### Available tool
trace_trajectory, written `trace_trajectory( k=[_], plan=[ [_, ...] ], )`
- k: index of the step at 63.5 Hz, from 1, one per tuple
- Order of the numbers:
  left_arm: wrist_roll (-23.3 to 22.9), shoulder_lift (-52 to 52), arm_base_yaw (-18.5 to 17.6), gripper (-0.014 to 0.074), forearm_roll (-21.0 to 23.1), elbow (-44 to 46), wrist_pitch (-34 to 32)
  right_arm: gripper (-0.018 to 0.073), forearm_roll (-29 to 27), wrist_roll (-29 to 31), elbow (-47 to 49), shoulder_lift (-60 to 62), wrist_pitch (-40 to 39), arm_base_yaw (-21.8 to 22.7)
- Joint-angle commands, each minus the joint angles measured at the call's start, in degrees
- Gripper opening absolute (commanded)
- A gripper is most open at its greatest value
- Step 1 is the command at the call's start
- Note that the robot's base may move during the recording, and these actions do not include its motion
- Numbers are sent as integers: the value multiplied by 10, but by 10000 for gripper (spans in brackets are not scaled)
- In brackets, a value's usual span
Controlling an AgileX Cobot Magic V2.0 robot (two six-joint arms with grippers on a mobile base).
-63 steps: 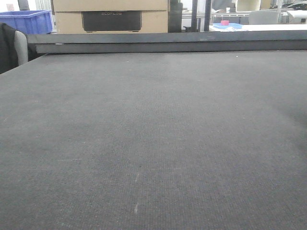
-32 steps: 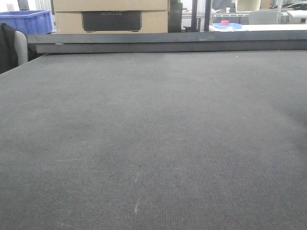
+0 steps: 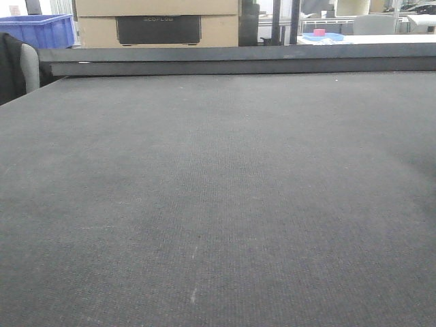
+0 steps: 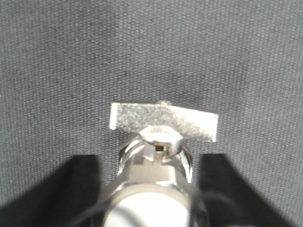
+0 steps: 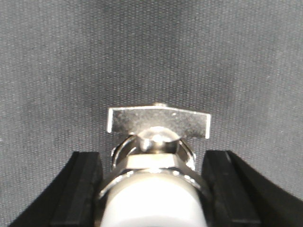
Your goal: Place valve from conveyor to right shelf box
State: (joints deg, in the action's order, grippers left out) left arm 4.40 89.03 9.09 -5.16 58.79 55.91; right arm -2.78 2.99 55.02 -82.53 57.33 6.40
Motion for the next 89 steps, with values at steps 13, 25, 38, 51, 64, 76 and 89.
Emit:
trace_trajectory(
  k=[13,25,38,51,64,76,89],
  plan=[
    [-1,-3,2,-110,-1,3,-3,-162,4,2,-3,4,7,2],
    [-1,-46,2,-111,33,15,6,-162,4,2,29,17,44,2],
    [4,-136,-6,-111,142,15,-23,-162,4,2,64,74,31,2],
    [17,-226,-70,-111,166,-3,-136,-162,1,2,38,136,-58,2],
    [17,-285,-125,-111,166,-50,-229,-162,-2,10,-4,214,-143,2],
    [17,-336,-154,-111,166,-122,-351,-162,-2,10,-76,298,-254,2],
    [17,-395,-156,-111,159,-190,-403,-162,-2,10,-142,379,-315,2]
  ],
)
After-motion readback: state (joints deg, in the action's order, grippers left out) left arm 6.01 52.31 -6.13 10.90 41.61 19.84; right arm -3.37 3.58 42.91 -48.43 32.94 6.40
